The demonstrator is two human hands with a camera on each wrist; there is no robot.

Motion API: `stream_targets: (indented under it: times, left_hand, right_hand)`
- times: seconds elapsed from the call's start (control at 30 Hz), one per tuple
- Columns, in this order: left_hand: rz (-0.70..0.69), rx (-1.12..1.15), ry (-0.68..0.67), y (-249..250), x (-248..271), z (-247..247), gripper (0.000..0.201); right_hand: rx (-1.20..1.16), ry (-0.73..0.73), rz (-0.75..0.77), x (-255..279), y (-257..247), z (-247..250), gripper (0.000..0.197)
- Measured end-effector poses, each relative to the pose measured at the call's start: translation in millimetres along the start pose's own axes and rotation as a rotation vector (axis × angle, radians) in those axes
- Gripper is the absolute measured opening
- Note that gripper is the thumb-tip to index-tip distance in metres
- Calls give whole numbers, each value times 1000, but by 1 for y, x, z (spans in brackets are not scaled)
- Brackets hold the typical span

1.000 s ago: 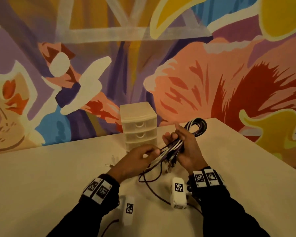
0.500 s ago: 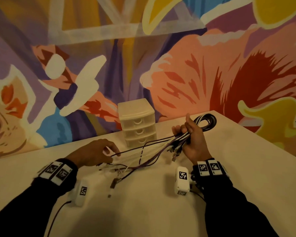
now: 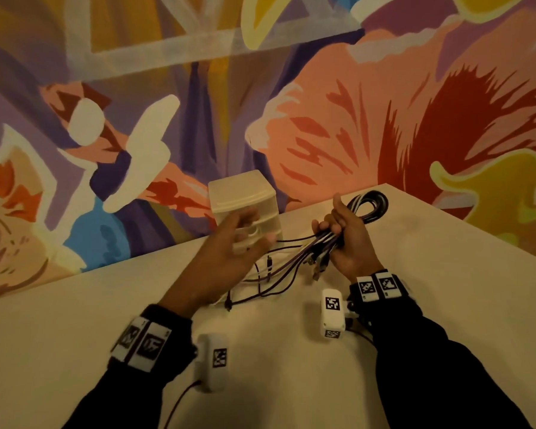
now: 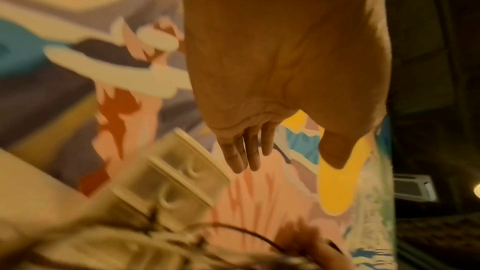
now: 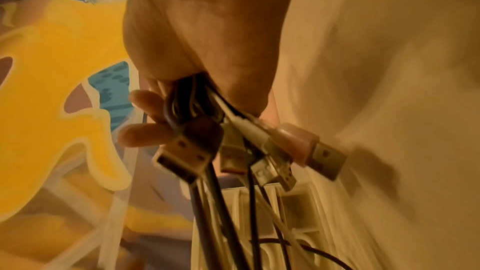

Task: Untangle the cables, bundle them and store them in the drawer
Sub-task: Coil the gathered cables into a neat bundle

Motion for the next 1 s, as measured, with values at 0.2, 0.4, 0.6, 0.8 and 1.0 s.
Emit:
stream_targets:
  times: [0.2, 0.4, 0.6, 0.8, 1.0]
  left_hand:
    - [-49, -30, -360, 19, -31, -79, 109]
    - [-43, -82, -434, -8, -32, -103, 22]
    - [-37, -212, -383, -25, -22, -78, 26]
    - [61, -298, -405, -58, -5, -46, 34]
    - [81, -681, -452, -65, 1, -23, 59]
  right_hand:
    - [-62, -49, -62, 2, -8, 4, 59]
    - [-20, -6, -99, -12, -4, 24, 66]
    - [-59, 66, -69, -18, 0, 29, 62]
    - [-67, 165, 26, -19, -2, 32, 55]
    - [-91, 232, 76, -20, -3, 32, 45]
Point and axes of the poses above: each hand's wrist, its own x-axis away from the middle knuckle, its own z-axis out of the back of the hand, y = z × x, the point moved 1 cm from there along -x, towards the middle knuckle, and after that the axes turned 15 degrees about -x, right-handed, at the moved point
